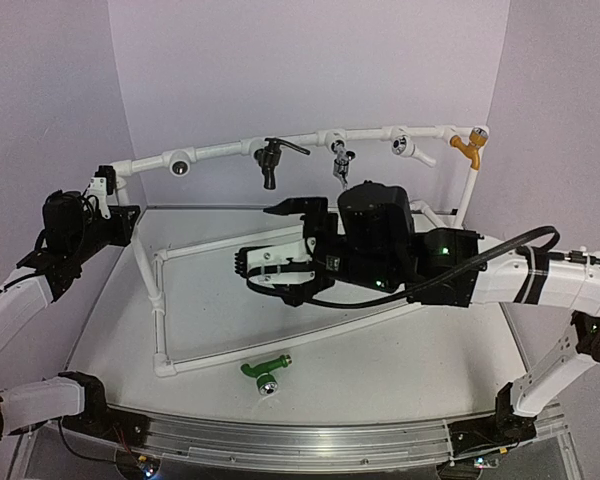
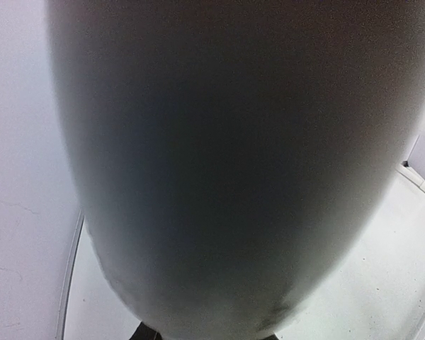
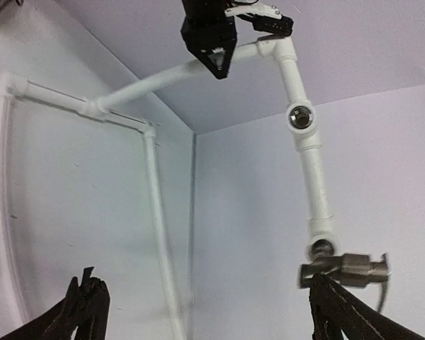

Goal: Install the water faucets

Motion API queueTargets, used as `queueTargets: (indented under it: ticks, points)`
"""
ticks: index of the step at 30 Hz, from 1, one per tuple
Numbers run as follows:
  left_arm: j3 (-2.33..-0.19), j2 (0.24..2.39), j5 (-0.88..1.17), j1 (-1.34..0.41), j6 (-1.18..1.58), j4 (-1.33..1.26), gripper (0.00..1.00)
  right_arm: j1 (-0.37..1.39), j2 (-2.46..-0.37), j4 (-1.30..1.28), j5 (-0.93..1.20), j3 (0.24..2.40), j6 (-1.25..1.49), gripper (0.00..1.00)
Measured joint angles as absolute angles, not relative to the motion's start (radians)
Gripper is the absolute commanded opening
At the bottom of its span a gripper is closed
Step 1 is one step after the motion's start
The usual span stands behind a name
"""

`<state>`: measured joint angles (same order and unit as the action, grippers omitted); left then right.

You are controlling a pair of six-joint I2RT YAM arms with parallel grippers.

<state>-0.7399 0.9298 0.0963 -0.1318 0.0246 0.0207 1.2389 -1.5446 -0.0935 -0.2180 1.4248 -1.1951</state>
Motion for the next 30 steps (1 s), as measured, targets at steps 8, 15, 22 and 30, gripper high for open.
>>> queueTargets:
  ticks: [8,15,22,30]
  points:
    - [-0.74,0.929,0.096,-0.132,0.025,0.021,0.0,1.207,-1.734,0.016,-0.411,1.622,-1.754,0.98]
    - [-0.74,0.928,0.096,-0.132,0.025,0.022,0.0,1.153,-1.843,0.095,-0.504,1.707,-1.945,0.91]
    - [-0.74,0.927,0.096,-0.132,0.024,0.025,0.0,1.101,-1.941,0.157,-0.556,1.81,-1.991,0.71]
    - [-0.74,0.927,0.096,-0.132,0.024,0.026,0.0,1.094,-1.972,0.211,-0.625,1.858,-2.009,0.31]
